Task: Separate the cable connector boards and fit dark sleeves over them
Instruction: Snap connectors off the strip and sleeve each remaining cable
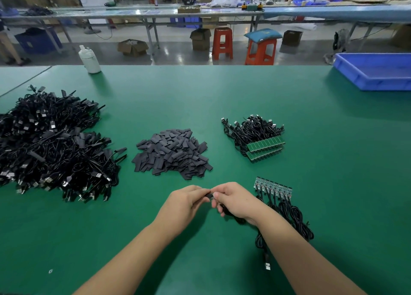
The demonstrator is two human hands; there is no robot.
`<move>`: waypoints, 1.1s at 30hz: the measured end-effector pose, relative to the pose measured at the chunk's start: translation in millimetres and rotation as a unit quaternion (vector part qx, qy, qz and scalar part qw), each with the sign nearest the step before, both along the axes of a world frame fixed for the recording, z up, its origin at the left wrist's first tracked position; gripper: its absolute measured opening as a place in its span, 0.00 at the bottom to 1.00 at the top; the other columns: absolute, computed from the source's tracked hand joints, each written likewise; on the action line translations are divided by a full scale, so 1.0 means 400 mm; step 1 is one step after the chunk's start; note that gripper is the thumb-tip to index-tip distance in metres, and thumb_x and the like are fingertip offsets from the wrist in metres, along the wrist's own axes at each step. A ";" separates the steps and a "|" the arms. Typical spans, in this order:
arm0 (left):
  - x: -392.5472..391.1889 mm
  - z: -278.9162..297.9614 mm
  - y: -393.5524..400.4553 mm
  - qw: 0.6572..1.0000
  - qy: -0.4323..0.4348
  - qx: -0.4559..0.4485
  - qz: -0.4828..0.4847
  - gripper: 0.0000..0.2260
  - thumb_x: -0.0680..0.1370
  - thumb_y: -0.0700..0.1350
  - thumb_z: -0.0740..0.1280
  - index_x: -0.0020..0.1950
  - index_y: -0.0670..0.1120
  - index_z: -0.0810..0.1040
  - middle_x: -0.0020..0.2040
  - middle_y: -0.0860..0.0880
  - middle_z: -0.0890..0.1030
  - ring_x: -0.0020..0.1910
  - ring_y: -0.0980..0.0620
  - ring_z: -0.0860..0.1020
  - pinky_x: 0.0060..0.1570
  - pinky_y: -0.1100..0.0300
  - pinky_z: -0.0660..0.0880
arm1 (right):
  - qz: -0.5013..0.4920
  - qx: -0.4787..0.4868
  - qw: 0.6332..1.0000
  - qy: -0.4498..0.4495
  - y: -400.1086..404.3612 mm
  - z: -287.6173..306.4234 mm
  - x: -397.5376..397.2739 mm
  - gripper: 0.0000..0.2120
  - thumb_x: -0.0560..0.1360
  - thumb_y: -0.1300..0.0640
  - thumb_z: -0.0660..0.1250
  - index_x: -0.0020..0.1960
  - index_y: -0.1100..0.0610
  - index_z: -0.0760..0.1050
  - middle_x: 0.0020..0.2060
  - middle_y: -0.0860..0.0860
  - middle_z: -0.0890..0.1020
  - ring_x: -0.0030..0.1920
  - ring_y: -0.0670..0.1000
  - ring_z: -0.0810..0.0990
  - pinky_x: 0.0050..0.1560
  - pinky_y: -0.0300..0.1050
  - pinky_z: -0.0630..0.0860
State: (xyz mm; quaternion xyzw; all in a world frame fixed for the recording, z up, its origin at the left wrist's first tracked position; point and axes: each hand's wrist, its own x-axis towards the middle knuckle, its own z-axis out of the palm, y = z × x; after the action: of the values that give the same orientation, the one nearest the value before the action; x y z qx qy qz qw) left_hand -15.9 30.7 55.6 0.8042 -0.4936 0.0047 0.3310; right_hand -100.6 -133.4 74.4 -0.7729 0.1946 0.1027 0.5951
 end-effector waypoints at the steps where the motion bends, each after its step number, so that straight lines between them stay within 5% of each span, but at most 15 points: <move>1: 0.002 0.001 -0.001 1.000 0.003 0.006 0.000 0.09 0.78 0.43 0.70 0.57 0.48 0.83 0.48 0.52 0.83 0.44 0.56 0.80 0.48 0.66 0.74 | -0.004 0.004 1.000 -0.001 0.002 -0.002 0.001 0.14 0.84 0.63 0.55 0.64 0.64 0.75 0.35 0.51 0.78 0.31 0.47 0.73 0.36 0.41 0.75; 6: 0.007 0.003 -0.015 0.997 0.028 0.066 0.028 0.07 0.78 0.46 0.68 0.55 0.51 0.82 0.43 0.52 0.82 0.42 0.53 0.77 0.47 0.59 0.73 | -0.013 -0.001 1.000 -0.005 0.014 0.000 0.009 0.17 0.84 0.66 0.53 0.71 0.62 0.69 0.35 0.52 0.77 0.30 0.47 0.73 0.34 0.39 0.74; 14: 0.001 0.017 -0.015 0.999 0.016 0.042 0.009 0.09 0.80 0.43 0.67 0.57 0.52 0.82 0.44 0.55 0.82 0.40 0.62 0.74 0.44 0.69 0.70 | 0.004 -0.008 1.000 0.006 0.013 0.016 0.008 0.16 0.84 0.66 0.51 0.68 0.64 0.71 0.36 0.54 0.78 0.29 0.48 0.74 0.32 0.38 0.75; 19: 0.003 0.018 -0.019 0.992 -0.022 0.126 -0.010 0.09 0.81 0.46 0.62 0.59 0.49 0.79 0.49 0.52 0.81 0.46 0.50 0.79 0.49 0.55 0.75 | 0.025 0.002 1.000 -0.012 0.019 0.016 0.008 0.16 0.84 0.67 0.50 0.67 0.65 0.71 0.40 0.54 0.77 0.37 0.52 0.79 0.50 0.53 0.81; 23: 0.003 0.020 -0.027 0.979 -0.063 0.193 -0.016 0.13 0.78 0.42 0.64 0.63 0.49 0.75 0.54 0.51 0.79 0.50 0.47 0.79 0.51 0.53 0.74 | -0.022 0.032 0.999 -0.020 0.031 0.006 0.009 0.23 0.84 0.66 0.50 0.78 0.61 0.56 0.44 0.57 0.75 0.42 0.51 0.75 0.53 0.46 0.79; 26: -0.002 0.019 -0.033 0.971 -0.090 0.221 0.003 0.14 0.78 0.40 0.63 0.63 0.49 0.73 0.58 0.51 0.77 0.52 0.47 0.79 0.51 0.54 0.73 | -0.003 -0.056 0.998 -0.027 0.025 0.002 0.008 0.23 0.85 0.62 0.52 0.79 0.57 0.56 0.55 0.57 0.79 0.54 0.54 0.78 0.64 0.51 0.75; 29: -0.006 0.013 -0.039 0.966 -0.120 0.228 0.017 0.19 0.76 0.36 0.62 0.66 0.47 0.71 0.60 0.49 0.75 0.53 0.45 0.77 0.49 0.55 0.71 | 0.011 -0.102 0.994 -0.032 0.025 -0.003 0.012 0.23 0.84 0.61 0.53 0.79 0.58 0.57 0.69 0.57 0.74 0.64 0.51 0.74 0.65 0.43 0.70; 31: -0.007 0.010 -0.040 0.972 -0.124 0.200 0.007 0.28 0.73 0.33 0.62 0.73 0.46 0.66 0.67 0.48 0.71 0.58 0.46 0.75 0.52 0.55 0.71 | 0.011 -0.121 0.992 -0.039 0.026 -0.008 0.016 0.23 0.84 0.62 0.54 0.78 0.59 0.59 0.62 0.52 0.78 0.60 0.48 0.76 0.63 0.40 0.70; 33: -0.007 0.014 -0.043 0.991 -0.068 0.110 0.024 0.35 0.72 0.30 0.62 0.78 0.48 0.59 0.76 0.49 0.61 0.63 0.50 0.73 0.58 0.56 0.71 | -0.015 -0.095 0.994 -0.055 0.033 -0.008 0.018 0.20 0.83 0.63 0.56 0.75 0.58 0.65 0.45 0.44 0.78 0.45 0.41 0.75 0.49 0.33 0.71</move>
State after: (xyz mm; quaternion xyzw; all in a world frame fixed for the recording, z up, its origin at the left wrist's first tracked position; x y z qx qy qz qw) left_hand -18.7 13.5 61.2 0.8452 -0.4929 0.0132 0.2061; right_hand -93.3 -120.3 71.1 -0.8274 0.1822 0.0323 0.5302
